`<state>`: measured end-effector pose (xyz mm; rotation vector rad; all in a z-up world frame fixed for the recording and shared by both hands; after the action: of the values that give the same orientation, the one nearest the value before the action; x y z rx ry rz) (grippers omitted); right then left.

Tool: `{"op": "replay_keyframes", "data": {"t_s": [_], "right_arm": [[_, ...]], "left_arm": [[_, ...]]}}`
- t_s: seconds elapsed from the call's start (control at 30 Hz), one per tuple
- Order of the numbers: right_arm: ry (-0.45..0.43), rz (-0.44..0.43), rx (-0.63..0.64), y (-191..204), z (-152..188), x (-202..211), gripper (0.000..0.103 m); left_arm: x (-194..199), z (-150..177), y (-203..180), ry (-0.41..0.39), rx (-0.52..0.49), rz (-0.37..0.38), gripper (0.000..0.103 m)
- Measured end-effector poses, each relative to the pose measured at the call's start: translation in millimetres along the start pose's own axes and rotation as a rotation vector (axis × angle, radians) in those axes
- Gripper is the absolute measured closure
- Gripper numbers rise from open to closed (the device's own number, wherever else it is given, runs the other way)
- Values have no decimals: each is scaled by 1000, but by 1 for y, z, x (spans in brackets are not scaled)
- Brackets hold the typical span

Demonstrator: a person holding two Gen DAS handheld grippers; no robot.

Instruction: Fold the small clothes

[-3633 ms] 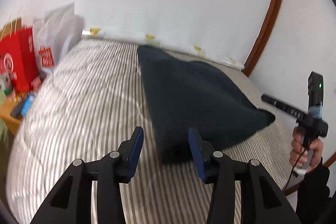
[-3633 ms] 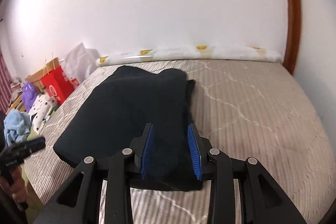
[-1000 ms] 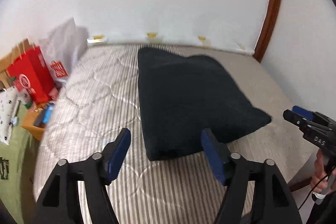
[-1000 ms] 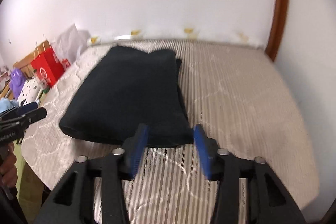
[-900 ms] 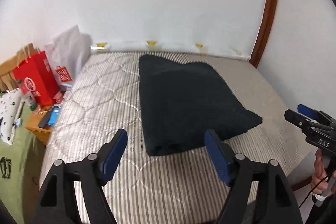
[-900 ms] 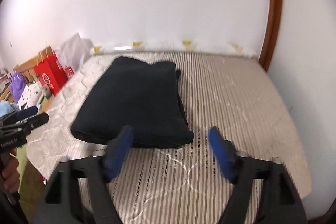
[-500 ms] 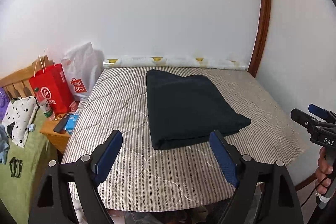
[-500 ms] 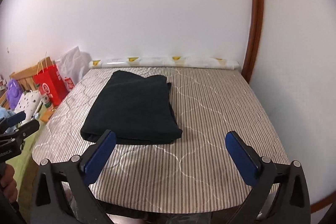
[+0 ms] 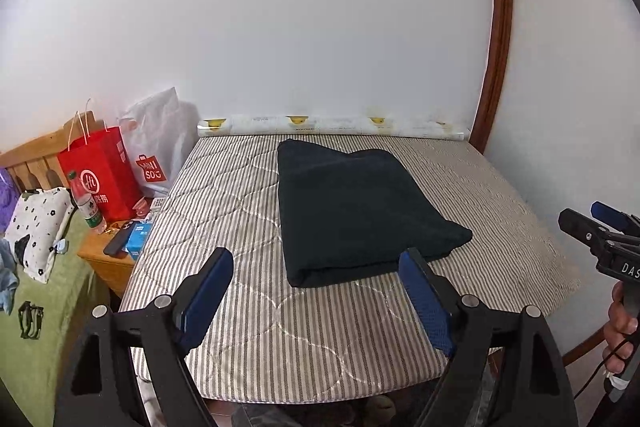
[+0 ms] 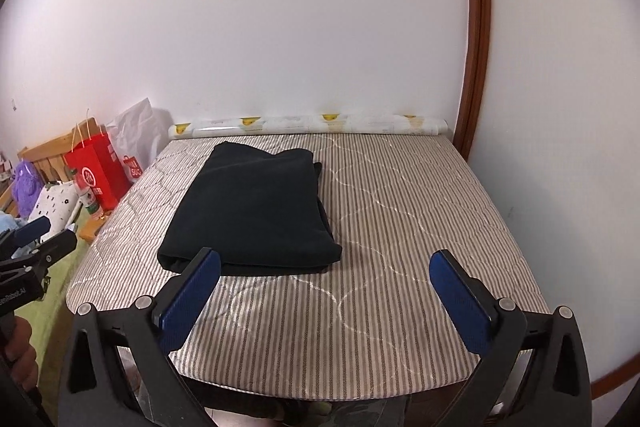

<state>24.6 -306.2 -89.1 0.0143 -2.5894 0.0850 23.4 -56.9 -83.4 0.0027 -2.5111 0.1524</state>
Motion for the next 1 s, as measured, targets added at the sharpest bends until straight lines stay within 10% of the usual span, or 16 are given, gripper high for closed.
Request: {"op": "replay_keyframes", "data": {"t_s": [1.0], "right_arm": [[8,17,7,0,6,0,0]], "left_arm": [[-1,4,1,6,0,-2,19]]}}
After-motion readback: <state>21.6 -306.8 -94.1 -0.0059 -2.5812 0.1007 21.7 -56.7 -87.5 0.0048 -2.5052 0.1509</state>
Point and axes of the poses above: each gripper's, at about its wrist camera, not at the fingertips, and x roughly against the way its jaws point, y to its left, z to its underside, the point moved 7 cm from there along -x, roughly the way its jaws point, and after that the axes turned 6 degrees about x, right-handed, at the moved point
